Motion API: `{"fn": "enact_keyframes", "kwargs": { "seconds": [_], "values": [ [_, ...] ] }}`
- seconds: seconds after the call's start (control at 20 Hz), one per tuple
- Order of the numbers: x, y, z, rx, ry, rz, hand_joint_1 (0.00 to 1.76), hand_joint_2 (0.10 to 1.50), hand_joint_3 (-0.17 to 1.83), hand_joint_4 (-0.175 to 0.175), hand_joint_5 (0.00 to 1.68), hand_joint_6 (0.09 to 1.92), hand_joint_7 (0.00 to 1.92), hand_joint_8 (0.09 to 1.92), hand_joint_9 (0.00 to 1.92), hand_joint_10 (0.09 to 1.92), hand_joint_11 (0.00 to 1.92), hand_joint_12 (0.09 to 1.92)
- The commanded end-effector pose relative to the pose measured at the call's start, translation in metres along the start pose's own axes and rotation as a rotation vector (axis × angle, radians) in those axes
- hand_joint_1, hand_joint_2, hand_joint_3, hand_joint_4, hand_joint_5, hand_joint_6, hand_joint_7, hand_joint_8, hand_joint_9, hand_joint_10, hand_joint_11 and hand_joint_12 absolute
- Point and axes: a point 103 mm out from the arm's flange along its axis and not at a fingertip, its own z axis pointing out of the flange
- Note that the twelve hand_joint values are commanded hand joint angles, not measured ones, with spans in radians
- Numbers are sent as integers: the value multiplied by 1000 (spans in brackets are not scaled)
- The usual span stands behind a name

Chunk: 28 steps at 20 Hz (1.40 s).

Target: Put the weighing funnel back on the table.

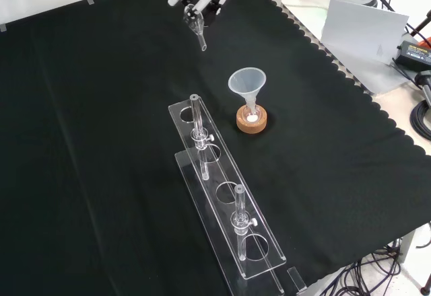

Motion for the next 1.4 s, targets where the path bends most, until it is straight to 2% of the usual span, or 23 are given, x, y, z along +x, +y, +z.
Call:
{"fn": "enact_keyframes", "kwargs": {
  "seconds": [0.05,0.25,0.3,0.4,0.5,0.7,0.9,1.4],
  "values": [
    [-18,-1,26,89,81,172,1116,753,421,175,1347,436,1707,87,1238,108,0,1475],
    [-21,1,36,97,108,218,1116,751,423,175,1348,436,1708,87,1239,108,0,1478],
    [-20,4,39,133,72,220,1116,751,423,175,1348,436,1708,87,1240,108,0,1479],
    [-24,0,46,117,110,234,1116,751,424,175,1348,436,1708,87,1240,108,0,1480],
    [-24,2,51,126,132,277,1116,750,425,175,1348,436,1708,87,1240,108,0,1482],
    [-40,-10,71,119,196,366,1116,749,427,175,1349,435,1709,87,1241,109,0,1485],
    [-45,-17,88,113,238,398,1117,748,429,175,1349,435,1709,87,1242,109,0,1487],
    [-47,-31,118,120,282,481,1117,745,433,175,1351,433,1710,87,1243,109,0,1492]
  ]
}}
